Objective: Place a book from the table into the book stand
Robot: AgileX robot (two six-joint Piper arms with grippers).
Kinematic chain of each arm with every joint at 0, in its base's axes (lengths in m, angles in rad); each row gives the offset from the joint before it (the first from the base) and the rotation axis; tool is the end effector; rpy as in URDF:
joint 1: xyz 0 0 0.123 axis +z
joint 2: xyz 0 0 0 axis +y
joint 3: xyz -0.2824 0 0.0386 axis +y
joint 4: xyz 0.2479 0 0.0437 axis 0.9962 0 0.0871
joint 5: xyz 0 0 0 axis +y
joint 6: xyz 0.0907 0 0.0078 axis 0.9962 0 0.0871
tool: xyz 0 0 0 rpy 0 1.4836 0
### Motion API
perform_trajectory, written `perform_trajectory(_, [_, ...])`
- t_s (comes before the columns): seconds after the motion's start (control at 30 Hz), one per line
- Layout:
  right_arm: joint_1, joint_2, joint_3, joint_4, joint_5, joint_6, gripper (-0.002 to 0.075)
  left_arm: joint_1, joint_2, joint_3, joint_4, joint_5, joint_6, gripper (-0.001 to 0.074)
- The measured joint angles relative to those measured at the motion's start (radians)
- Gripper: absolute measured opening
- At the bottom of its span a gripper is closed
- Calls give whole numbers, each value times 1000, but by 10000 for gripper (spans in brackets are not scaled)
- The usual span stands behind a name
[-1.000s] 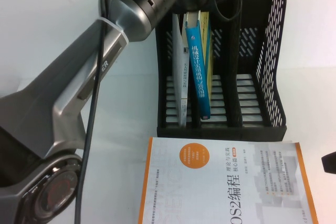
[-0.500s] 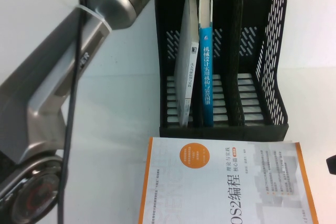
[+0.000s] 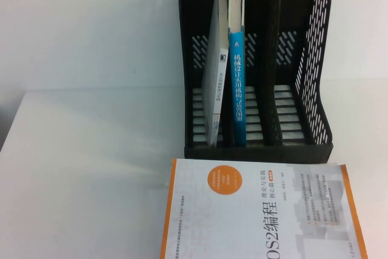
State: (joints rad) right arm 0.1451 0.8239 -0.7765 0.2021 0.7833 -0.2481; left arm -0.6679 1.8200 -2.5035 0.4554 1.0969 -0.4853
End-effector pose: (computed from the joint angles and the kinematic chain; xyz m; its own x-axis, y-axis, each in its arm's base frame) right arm 0.1496 0.0349 0.3279 -0.6330 -0.1963 -0.7488 -0.3146 0.9491 0.0172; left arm 0.2985 -0.1901 0.5542 -0.2823 -0.0847 -0.9556 0.2080 0.9670 -0.1472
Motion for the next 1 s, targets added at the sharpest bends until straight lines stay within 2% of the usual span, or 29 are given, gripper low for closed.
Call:
perform_trajectory(0.23, [0, -248, 52, -45, -27, 44, -3, 0, -33, 0, -179, 43, 118, 1])
perform_trajectory(0.47, [0, -404, 209, -173, -90, 197, -3, 2, -52, 0, -317, 73, 225, -1])
perform_trajectory(0.67, [0, -468, 294, -182, -157, 221, -3, 2, -68, 0, -344, 77, 261, -1])
perform_trajectory(1.0, [0, -469, 301, -182, -87, 226, -3, 2, -115, 0, -335, 95, 307, -1])
